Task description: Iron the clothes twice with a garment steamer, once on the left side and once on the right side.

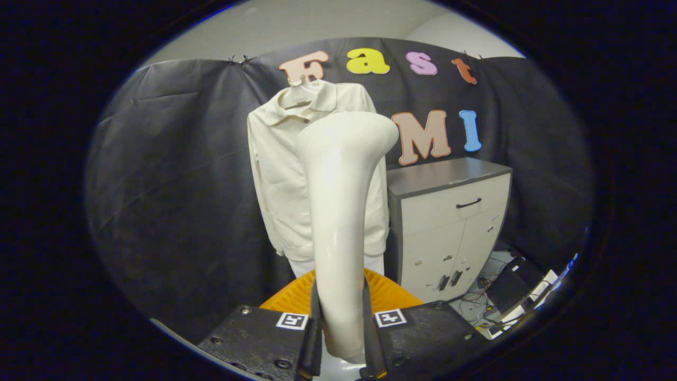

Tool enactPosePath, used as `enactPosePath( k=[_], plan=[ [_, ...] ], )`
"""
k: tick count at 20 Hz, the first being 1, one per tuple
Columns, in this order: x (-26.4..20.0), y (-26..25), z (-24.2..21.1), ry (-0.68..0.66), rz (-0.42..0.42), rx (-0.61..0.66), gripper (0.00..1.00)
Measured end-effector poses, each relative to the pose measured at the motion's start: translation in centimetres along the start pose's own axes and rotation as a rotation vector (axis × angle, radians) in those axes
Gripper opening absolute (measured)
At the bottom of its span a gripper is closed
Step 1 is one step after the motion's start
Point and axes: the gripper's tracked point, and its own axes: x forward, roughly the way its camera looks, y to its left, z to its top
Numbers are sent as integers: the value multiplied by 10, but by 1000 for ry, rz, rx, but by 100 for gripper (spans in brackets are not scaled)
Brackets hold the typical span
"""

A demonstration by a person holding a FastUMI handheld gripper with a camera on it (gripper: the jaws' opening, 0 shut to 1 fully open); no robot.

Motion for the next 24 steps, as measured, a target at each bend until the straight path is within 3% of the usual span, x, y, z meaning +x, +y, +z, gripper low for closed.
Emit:
enactPosePath(
  k=[7, 15, 24],
  plan=[
    [-73, -7, 12, -49, -21, 15, 32],
    [-137, -36, 7, -74, 26, 24, 32],
    [-177, -83, 3, -86, 39, 48, 31]
  ],
)
